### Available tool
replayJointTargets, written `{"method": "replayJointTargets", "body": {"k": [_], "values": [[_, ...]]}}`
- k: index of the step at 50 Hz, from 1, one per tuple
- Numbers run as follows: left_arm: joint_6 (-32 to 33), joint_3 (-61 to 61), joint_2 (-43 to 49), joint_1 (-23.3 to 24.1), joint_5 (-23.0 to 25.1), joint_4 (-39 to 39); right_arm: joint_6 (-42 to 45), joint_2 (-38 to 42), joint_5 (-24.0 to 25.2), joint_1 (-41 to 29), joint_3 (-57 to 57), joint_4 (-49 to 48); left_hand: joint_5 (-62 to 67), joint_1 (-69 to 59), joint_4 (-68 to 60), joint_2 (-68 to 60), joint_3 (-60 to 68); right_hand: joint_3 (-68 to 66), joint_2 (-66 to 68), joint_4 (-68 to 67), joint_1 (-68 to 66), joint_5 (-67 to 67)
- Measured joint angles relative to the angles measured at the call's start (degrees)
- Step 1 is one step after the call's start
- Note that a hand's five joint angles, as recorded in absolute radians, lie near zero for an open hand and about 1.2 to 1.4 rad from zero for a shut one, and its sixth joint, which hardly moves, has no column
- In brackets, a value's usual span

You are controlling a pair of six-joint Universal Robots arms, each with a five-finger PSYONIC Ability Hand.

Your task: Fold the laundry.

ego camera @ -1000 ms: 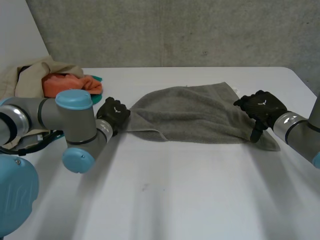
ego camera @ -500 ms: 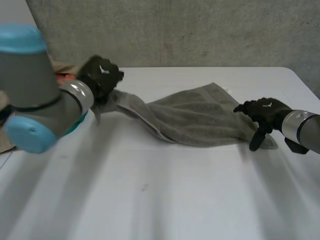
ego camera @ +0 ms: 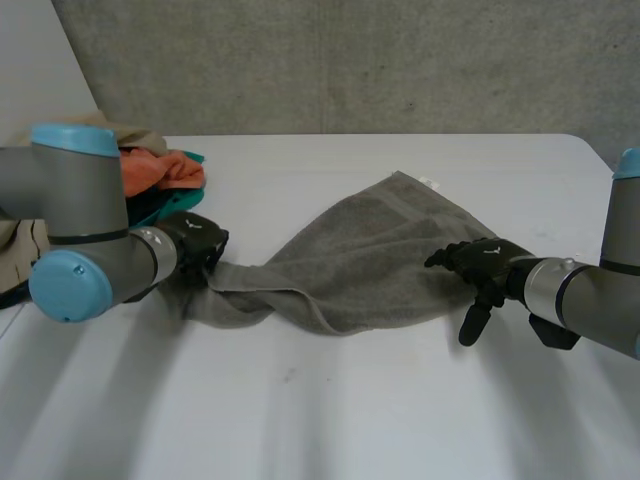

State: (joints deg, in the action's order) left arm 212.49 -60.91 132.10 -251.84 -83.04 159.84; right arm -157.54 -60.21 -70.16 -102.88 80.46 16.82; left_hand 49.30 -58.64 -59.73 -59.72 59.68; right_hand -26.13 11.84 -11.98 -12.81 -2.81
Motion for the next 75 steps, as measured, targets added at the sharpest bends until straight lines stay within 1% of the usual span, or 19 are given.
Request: {"method": "replayJointTargets", "body": {"k": [9, 17, 23, 28, 31, 33, 34, 35, 36, 37, 38, 41, 49, 54, 58, 67, 73, 74, 75], "values": [[-2.64, -5.01, -4.18, 1.34, 0.03, 5.39, 0.85, -0.54, -0.24, -0.61, 1.43, -1.19, -23.55, 22.80, 23.96, 23.85, -23.77, 0.00, 0.00, 0.00, 0.00, -0.03], [-1.90, -8.83, -5.56, 5.71, -2.14, 12.25, 1.56, -1.22, -0.22, -0.65, 2.28, -1.47, -28.02, 26.58, 28.13, 27.82, -27.50, 0.00, 0.00, 0.00, 0.00, 0.00], [0.86, -5.96, -0.86, 8.03, -6.20, 13.87, 2.27, -1.32, -0.14, -0.43, 2.62, -1.53, -28.09, 26.75, 28.19, 28.00, -27.52, 0.00, 0.00, 0.00, 0.00, 0.00], [3.31, -2.34, 2.69, 8.32, -9.29, 13.32, 2.91, -1.22, -0.19, -0.11, 2.68, -1.54, -27.37, 26.21, 27.64, 27.43, -27.16, 0.00, 0.00, 0.00, 0.00, 0.00], [4.32, -0.35, 3.98, 7.98, -10.35, 12.97, 3.54, -1.07, -0.23, -0.06, 2.69, -1.51, -20.80, 19.05, 20.97, 20.67, -20.73, 0.00, 0.00, 0.00, 0.00, 0.00], [4.74, 0.76, 4.45, 7.67, -10.52, 12.73, 4.04, -0.96, -0.27, -0.17, 2.80, -1.51, -12.97, 9.83, 12.77, 12.24, -12.91, 0.00, 0.00, 0.00, 0.00, 0.01], [4.88, 1.23, 4.56, 7.53, -10.46, 12.58, 4.23, -0.92, -0.30, -0.26, 2.88, -1.52, -12.97, 9.83, 12.77, 12.24, -12.91, 0.00, 0.00, 0.00, 0.00, 0.00], [5.02, 1.72, 4.61, 7.40, -10.36, 12.36, 4.43, -0.86, -0.34, -0.38, 2.98, -1.55, -6.68, 3.33, 6.33, 5.66, -6.43, 0.00, 0.00, 0.00, 0.00, 0.00], [5.05, 1.86, 4.61, 7.36, -10.31, 12.27, 4.52, -0.82, -0.36, -0.47, 3.05, -1.59, -6.68, 3.33, 6.33, 5.66, -6.43, 0.00, 0.00, 0.00, 0.00, 0.00], [5.33, 2.77, 4.51, 7.14, -9.81, 11.38, 4.84, -0.67, -0.52, -0.87, 3.35, -1.88, 4.28, -4.47, -5.33, -5.30, 5.03, 0.00, 0.00, 0.00, 0.00, 0.00], [5.48, 3.16, 4.35, 7.08, -9.52, 10.77, 4.97, -0.57, -0.69, -1.18, 3.53, -2.25, 5.80, -4.48, -7.58, -7.46, 7.12, 0.00, 0.00, 0.00, 0.00, 0.00], [6.12, 4.53, 3.44, 7.02, -8.43, 7.96, 5.08, -0.36, -1.18, -1.91, 3.91, -3.44, 5.95, -4.48, -8.60, -8.46, 8.15, 0.00, 0.00, 0.00, 0.00, 0.11], [7.43, 12.10, -1.80, 7.71, -4.82, -5.05, 3.95, -0.45, -2.76, -3.38, 4.00, -6.61, 5.95, -4.48, -8.68, -8.52, 8.23, 0.00, 0.00, 0.00, 0.00, 0.12], [6.46, 20.20, -5.51, 8.56, -3.08, -17.72, -0.92, -1.74, -4.08, -4.91, 4.51, -7.38, 5.95, -4.48, -8.70, -8.65, 8.36, 0.00, 0.00, 0.00, 0.00, 0.00], [3.68, 24.03, -8.10, 9.46, -2.69, -23.59, -8.33, -2.83, -5.96, -7.28, 5.14, -7.90, 5.95, -4.48, -8.72, -8.73, 8.36, 0.00, 0.00, 0.00, 0.00, 0.11], [-5.95, 26.03, -14.59, 13.41, -2.48, -24.89, -26.35, -1.56, -12.12, -15.28, 4.40, -12.83, 5.95, -4.48, -8.72, -8.73, 8.37, 0.00, 0.00, 0.00, 0.00, 0.00], [-10.12, 26.56, -16.67, 15.31, -2.69, -24.04, -30.70, 1.10, -15.39, -18.95, 2.57, -16.53, 5.95, -4.48, -8.72, -8.73, 8.37, 0.00, 0.00, 0.00, 0.00, -0.01], [-12.45, 26.97, -17.52, 16.04, -2.99, -23.35, -32.23, 3.27, -17.15, -21.11, 0.98, -18.00, 5.95, -4.48, -8.73, -8.73, 8.40, 0.00, 0.09, 0.00, -0.09, 0.02], [-13.57, 27.12, -17.83, 16.23, -3.26, -22.85, -32.75, 4.42, -17.97, -22.08, 0.07, -18.35, 5.95, -4.48, -8.72, -8.74, 8.50, -6.12, 7.43, -7.17, -7.25, -7.42]]}}
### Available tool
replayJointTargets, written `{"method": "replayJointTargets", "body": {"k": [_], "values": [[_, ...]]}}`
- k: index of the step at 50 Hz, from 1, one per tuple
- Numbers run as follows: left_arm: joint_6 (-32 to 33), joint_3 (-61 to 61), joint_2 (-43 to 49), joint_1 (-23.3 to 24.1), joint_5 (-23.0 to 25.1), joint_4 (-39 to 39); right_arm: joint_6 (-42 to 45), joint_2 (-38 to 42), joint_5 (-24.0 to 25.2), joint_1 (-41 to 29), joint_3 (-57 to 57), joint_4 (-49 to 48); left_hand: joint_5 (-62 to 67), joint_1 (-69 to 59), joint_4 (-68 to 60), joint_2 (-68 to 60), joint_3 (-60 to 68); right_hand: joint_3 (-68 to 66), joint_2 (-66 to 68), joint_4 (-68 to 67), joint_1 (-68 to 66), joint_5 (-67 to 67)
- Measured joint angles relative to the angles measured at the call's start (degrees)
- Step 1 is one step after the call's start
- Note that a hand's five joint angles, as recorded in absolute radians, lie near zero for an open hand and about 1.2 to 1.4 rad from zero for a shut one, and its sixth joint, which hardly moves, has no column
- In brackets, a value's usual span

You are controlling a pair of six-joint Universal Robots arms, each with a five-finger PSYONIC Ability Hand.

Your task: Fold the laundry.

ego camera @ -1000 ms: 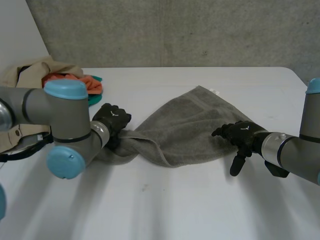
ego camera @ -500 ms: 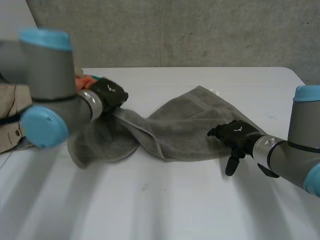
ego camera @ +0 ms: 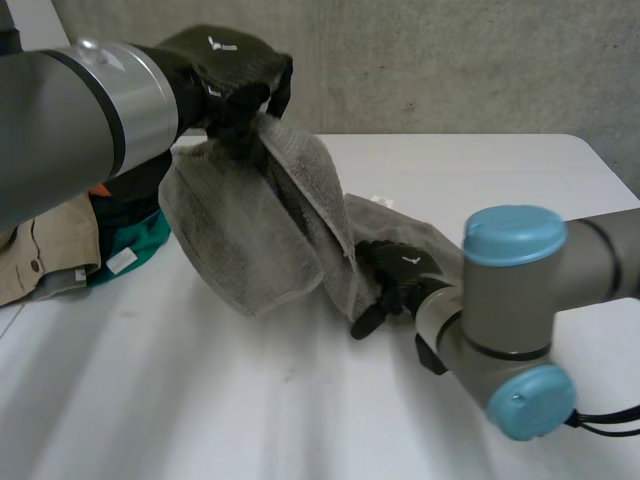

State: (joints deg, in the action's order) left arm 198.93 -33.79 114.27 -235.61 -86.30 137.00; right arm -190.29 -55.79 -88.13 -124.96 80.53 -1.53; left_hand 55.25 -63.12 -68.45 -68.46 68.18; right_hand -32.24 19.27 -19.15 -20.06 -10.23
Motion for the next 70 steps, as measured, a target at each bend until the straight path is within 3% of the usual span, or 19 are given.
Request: {"method": "replayJointTargets", "body": {"k": [3, 5, 6, 10, 17, 22, 27, 33, 35, 36, 37, 39, 44, 52, 60, 66, 70], "values": [[-1.98, -0.13, -0.45, -0.19, -0.90, 1.40, -0.42, 1.74, -1.80, -0.91, -1.50, 0.40, 0.00, 0.00, 0.00, -0.07, 0.01, -25.60, 28.23, -26.83, -27.38, -25.81], [-3.08, -0.98, -0.65, -1.02, -1.81, 2.72, -0.08, 2.07, -3.20, -0.42, -2.23, 1.27, 0.00, 0.00, -0.01, -0.07, 0.01, -34.08, 45.36, -43.71, -43.75, -43.22], [-3.29, -1.59, -0.66, -1.55, -2.16, 3.14, 0.72, 1.45, -3.77, 0.50, -2.41, 1.67, 0.00, 0.00, -0.01, -0.07, 0.01, -35.13, 47.42, -46.51, -44.30, -45.15], [-2.55, -7.86, -0.20, -5.70, -2.82, 5.18, 10.26, -4.86, -1.31, 7.52, -2.09, 3.90, 0.00, 0.00, -0.02, -0.07, 0.01, -35.62, 48.06, -49.06, -44.30, -46.60], [1.62, -17.58, 6.18, -10.95, 3.40, 7.15, 34.83, -12.96, 12.82, 17.70, -4.29, 17.79, 0.00, 0.00, -0.02, -0.07, 0.01, -35.66, 48.06, -49.06, -44.30, -46.92], [2.30, -14.55, 15.12, -11.87, 7.30, 9.25, 43.61, -8.48, 17.55, 19.86, -13.11, 30.45, 0.00, 0.00, -0.02, -0.07, 0.01, -35.69, 48.06, -49.16, -44.30, -46.93], [1.66, -1.84, 21.43, -11.36, 6.30, 14.99, 43.78, 0.67, 16.41, 19.03, -27.03, 33.32, 0.00, 0.00, -0.02, -0.07, 0.01, -35.70, 48.06, -49.28, -44.30, -46.93], [0.24, 13.02, 22.95, -10.70, 2.58, 30.18, 40.19, 6.46, 11.92, 17.76, -42.64, 24.16, 0.00, 0.00, -0.03, -0.07, 0.01, -35.71, 48.06, -49.28, -44.30, -47.29], [-0.87, 16.42, 22.10, -10.55, 0.91, 38.48, 38.11, 6.56, 9.92, 17.46, -46.17, 17.60, 0.00, 0.00, -0.03, -0.07, 0.01, -35.71, 48.06, -49.28, -44.30, -47.28], [-1.16, 16.89, 21.84, -10.52, 0.57, 40.30, 37.47, 6.41, 9.33, 17.39, -46.92, 15.56, 0.00, 0.00, -0.03, -0.07, 0.01, -35.71, 48.06, -49.28, -44.30, -47.29], [-2.76, 17.50, 20.30, -10.35, -0.72, 48.58, 34.37, 4.81, 7.29, 17.20, -48.24, 6.02, 0.00, 0.00, -0.03, -0.07, 0.01, -35.71, 48.06, -49.28, -44.30, -47.55], [-4.04, 16.43, 18.97, -10.21, -1.23, 53.76, 32.01, 2.84, 6.29, 17.13, -47.75, -0.93, 0.00, 0.00, -0.03, -0.08, 0.01, -35.71, 48.06, -49.28, -44.30, -47.81], [-6.63, 7.98, 16.24, -10.03, -0.90, 60.62, 28.38, -2.20, 6.92, 16.77, -42.77, -10.00, 0.00, 0.00, -0.03, -0.08, 0.01, -35.71, 48.06, -49.28, -44.30, -48.41], [-6.89, -3.38, 16.53, -10.94, -0.98, 59.54, 28.42, -3.66, 10.00, 15.73, -36.30, -4.70, 0.26, -0.81, -0.23, -0.22, 0.15, -35.71, 48.06, -49.33, -44.30, -48.44], [-3.55, -19.80, 21.34, -11.68, -0.76, 48.38, 33.36, 4.34, 12.76, 13.10, -23.10, 7.93, 1.05, -0.82, 0.37, 0.55, -0.41, -35.72, 48.06, -49.36, -44.30, -48.50], [1.65, -25.06, 22.80, -12.02, -0.53, 38.23, 39.44, 10.19, 12.13, 11.36, -18.07, 12.36, -5.58, 3.21, 9.23, 9.29, -8.89, -35.72, 48.06, -49.36, -44.30, -48.50], [4.09, -26.83, 22.16, -12.04, -0.67, 34.42, 40.92, 10.78, 11.49, 11.04, -16.60, 13.69, -17.02, 15.78, 20.39, 20.62, -19.89, -35.72, 48.06, -49.36, -44.30, -48.48]]}}
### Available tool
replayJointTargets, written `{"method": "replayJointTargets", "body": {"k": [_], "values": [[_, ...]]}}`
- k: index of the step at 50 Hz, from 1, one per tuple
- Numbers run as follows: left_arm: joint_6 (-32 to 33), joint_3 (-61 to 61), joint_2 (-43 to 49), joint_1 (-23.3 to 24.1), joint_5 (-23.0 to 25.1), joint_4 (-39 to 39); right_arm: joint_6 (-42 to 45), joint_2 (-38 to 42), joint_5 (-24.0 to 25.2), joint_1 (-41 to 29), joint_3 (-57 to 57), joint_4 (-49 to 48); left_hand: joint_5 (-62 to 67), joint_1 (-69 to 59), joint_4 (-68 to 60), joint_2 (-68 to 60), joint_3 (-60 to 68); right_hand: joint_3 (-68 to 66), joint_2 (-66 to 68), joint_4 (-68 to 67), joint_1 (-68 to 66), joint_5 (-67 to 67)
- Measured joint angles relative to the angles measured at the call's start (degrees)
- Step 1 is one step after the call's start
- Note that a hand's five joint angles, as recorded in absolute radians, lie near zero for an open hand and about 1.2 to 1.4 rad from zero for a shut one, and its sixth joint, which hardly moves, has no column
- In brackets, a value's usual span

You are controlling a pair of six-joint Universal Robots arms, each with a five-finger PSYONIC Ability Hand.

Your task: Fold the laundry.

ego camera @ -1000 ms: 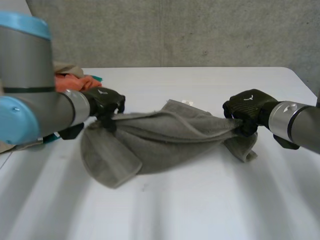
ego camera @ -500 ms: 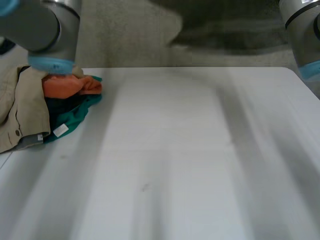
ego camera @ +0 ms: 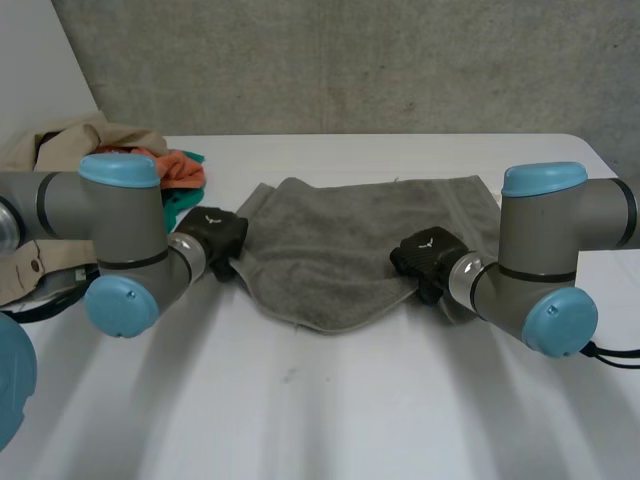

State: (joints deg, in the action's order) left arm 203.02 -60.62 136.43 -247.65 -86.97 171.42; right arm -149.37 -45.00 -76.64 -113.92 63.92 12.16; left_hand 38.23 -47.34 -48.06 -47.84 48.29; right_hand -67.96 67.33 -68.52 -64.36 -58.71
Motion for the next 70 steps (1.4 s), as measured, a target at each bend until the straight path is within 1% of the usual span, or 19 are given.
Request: {"method": "replayJointTargets", "body": {"k": [3, 7, 15, 18, 19, 20, 21, 23, 24, 27, 29, 32, 34, 38, 42, 55, 67, 68, 70], "values": [[0.82, -1.24, -1.28, 0.13, -0.19, -0.53, -0.98, -1.43, -0.11, 0.00, 1.08, 0.22, -4.90, 3.71, 4.72, 4.19, -4.53, 0.00, 0.00, 0.00, 0.00, 0.00], [1.12, -2.66, -2.88, 0.34, -0.39, 0.73, -2.99, -3.69, 0.07, 0.02, 2.62, 0.02, -5.90, 4.29, 5.62, 5.14, -5.47, 0.00, 0.00, 0.00, 0.00, 0.00], [3.76, -4.97, -3.89, 0.42, -0.73, 6.88, -5.03, -6.31, 0.67, 0.15, 5.99, -0.54, -6.26, 4.78, 6.07, 5.65, -6.13, 0.00, 0.00, 0.00, 0.00, 0.00], [6.02, -5.27, -3.86, 0.20, -0.90, 7.94, -4.85, -6.27, 0.58, 0.39, 6.90, -0.64, -1.28, -0.45, 1.02, 0.39, -1.29, 0.00, 0.00, 0.00, 0.00, 0.04], [6.86, -5.42, -4.08, 0.12, -0.93, 8.00, -4.77, -6.21, 0.51, 0.50, 7.09, -0.67, 9.24, -12.39, -9.86, -10.68, 10.05, 0.00, 0.00, 0.00, 0.00, 0.00], [7.51, -5.58, -4.35, 0.06, -0.93, 7.90, -4.71, -6.13, 0.42, 0.63, 7.25, -0.72, 9.24, -12.39, -9.86, -10.68, 10.05, 0.00, 0.00, 0.00, 0.00, 0.06], [8.26, -5.83, -4.79, 0.01, -0.91, 7.68, -4.66, -6.04, 0.32, 0.76, 7.38, -0.78, 16.98, -19.25, -17.74, -18.24, 17.18, 0.00, 0.00, 0.00, 0.00, 0.00], [9.30, -6.36, -5.86, -0.04, -0.86, 7.11, -4.68, -5.91, 0.11, 1.00, 7.52, -0.99, 18.43, -19.33, -20.06, -20.32, 19.46, 1.08, -0.91, 1.22, 0.26, 1.26], [9.83, -6.76, -6.68, -0.03, -0.85, 6.66, -4.77, -5.87, -0.02, 1.15, 7.59, -1.17, 18.43, -19.33, -20.06, -20.32, 19.46, 5.19, -5.62, 5.48, 3.48, 5.64], [10.77, -8.17, -9.55, 0.00, -0.94, 5.31, -5.76, -6.02, -0.48, 1.49, 7.95, -1.88, 18.43, -19.33, -20.40, -20.68, 19.83, 30.10, -30.29, 30.51, 27.11, 30.46], [10.95, -9.32, -12.00, 0.00, -1.16, 4.54, -7.47, -6.51, -0.92, 1.68, 8.51, -2.61, 18.43, -19.33, -20.40, -20.68, 19.83, 42.38, -42.50, 42.90, 39.28, 44.18], [10.73, -10.64, -15.37, -0.08, -1.54, 3.90, -11.79, -8.19, -1.65, 2.09, 9.90, -3.74, 18.43, -19.33, -20.40, -20.68, 19.83, 52.60, -51.77, 53.27, 48.70, 54.37], [10.49, -11.10, -17.00, -0.23, -1.74, 3.73, -15.09, -9.75, -2.03, 2.53, 11.01, -4.19, 18.43, -19.33, -20.40, -20.68, 19.83, 54.52, -53.88, 54.79, 50.22, 55.86], [10.01, -11.28, -19.08, -0.86, -2.08, 3.72, -22.65, -13.73, -2.47, 4.06, 13.85, -4.15, 18.43, -19.33, -20.40, -20.68, 19.83, 54.89, -54.27, 55.23, 50.26, 55.86], [9.50, -10.76, -19.56, -1.72, -2.18, 3.67, -26.76, -16.25, -2.66, 5.52, 16.39, -3.18, 18.43, -19.33, -20.40, -20.68, 19.83, 54.89, -54.27, 55.23, 50.26, 55.82], [6.33, -9.72, -19.41, -2.78, -2.06, 2.82, -23.92, -14.99, -3.16, 6.95, 22.03, -6.01, 18.43, -19.33, -20.40, -20.68, 19.83, 51.92, -51.24, 52.72, 49.41, 52.47], [5.08, -8.50, -20.28, -4.37, -2.80, 1.64, -19.58, -10.98, -5.31, 6.05, 22.41, -12.53, 18.43, -19.33, -20.40, -20.68, 19.83, 21.41, -19.73, 22.09, 16.94, 22.37], [4.68, -8.45, -20.49, -4.63, -2.92, 1.21, -18.40, -10.80, -5.40, 6.26, 22.32, -12.72, 18.43, -19.33, -20.40, -20.68, 19.83, 8.91, -7.20, 9.60, 4.48, 9.78], [4.18, -8.47, -20.70, -4.84, -3.04, 0.60, -17.38, -10.85, -5.42, 6.46, 22.34, -12.77, 18.43, -19.33, -20.40, -20.68, 19.83, 2.93, -1.87, 3.43, 0.41, 3.83]]}}
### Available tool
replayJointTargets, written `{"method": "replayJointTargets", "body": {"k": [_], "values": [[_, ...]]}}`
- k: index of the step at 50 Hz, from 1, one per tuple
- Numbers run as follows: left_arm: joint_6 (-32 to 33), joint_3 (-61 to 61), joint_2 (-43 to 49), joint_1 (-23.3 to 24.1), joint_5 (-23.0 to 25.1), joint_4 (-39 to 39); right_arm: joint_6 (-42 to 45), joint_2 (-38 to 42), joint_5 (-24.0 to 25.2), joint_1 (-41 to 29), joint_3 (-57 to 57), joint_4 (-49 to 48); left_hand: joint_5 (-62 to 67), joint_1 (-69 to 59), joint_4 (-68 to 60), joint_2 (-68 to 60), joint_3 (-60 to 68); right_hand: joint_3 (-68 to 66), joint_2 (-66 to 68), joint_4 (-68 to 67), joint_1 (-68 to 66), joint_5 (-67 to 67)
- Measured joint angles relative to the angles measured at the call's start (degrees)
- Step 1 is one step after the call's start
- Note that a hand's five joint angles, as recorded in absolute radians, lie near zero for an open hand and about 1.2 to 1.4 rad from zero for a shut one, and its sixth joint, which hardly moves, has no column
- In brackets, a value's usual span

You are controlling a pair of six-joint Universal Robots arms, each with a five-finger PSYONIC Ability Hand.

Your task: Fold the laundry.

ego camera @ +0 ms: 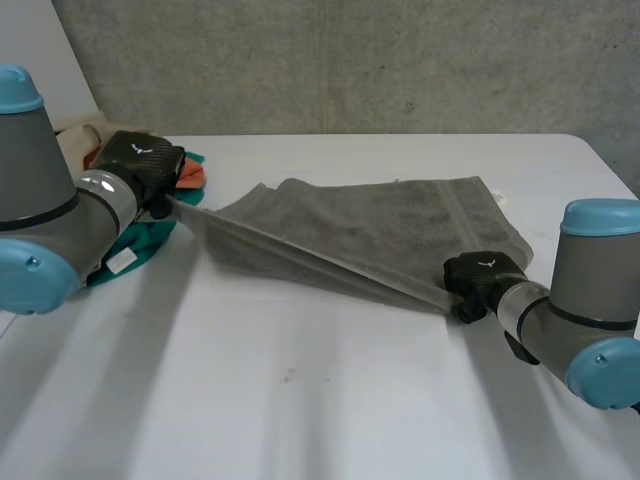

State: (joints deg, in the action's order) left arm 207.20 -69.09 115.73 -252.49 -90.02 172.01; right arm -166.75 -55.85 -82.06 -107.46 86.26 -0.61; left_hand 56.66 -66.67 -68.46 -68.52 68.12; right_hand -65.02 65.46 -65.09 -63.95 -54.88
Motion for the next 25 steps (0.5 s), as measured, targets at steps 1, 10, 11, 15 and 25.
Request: {"method": "replayJointTargets", "body": {"k": [1, 10, 11, 15, 25], "values": [[-0.33, -0.05, -0.17, -0.11, -0.08, -0.55, 0.81, -0.25, 0.00, 0.19, 0.10, -0.03, 0.00, 0.00, 0.00, 0.00, 0.00, -1.73, 1.46, -1.90, 0.00, -1.33], [-0.81, -3.36, -2.83, -0.94, 0.18, -10.42, 13.03, -9.89, 3.78, 4.12, 1.95, 6.69, 0.00, 0.00, 0.00, 0.00, 0.00, -2.85, 1.73, -3.21, 0.00, -1.75], [0.06, -4.42, -3.35, -1.02, 0.51, -12.62, 16.78, -11.32, 5.05, 5.14, 2.04, 10.66, 0.00, 0.00, 0.00, 0.00, 0.00, -2.86, 1.73, -3.21, 0.00, -1.99], [4.96, -8.29, -4.56, -1.18, 2.02, -19.65, 30.79, -13.61, 7.90, 8.36, 1.79, 26.28, 0.00, 0.00, 0.00, 0.00, 0.00, -2.86, 1.73, -3.30, 0.00, -2.46], [16.39, -9.84, 1.83, -0.68, 2.55, -24.09, 53.26, -7.82, 2.60, 11.28, -5.87, 50.91, 0.00, 0.00, 0.00, -0.06, 0.06, -2.92, 1.73, -3.34, 0.00, -3.75]]}}
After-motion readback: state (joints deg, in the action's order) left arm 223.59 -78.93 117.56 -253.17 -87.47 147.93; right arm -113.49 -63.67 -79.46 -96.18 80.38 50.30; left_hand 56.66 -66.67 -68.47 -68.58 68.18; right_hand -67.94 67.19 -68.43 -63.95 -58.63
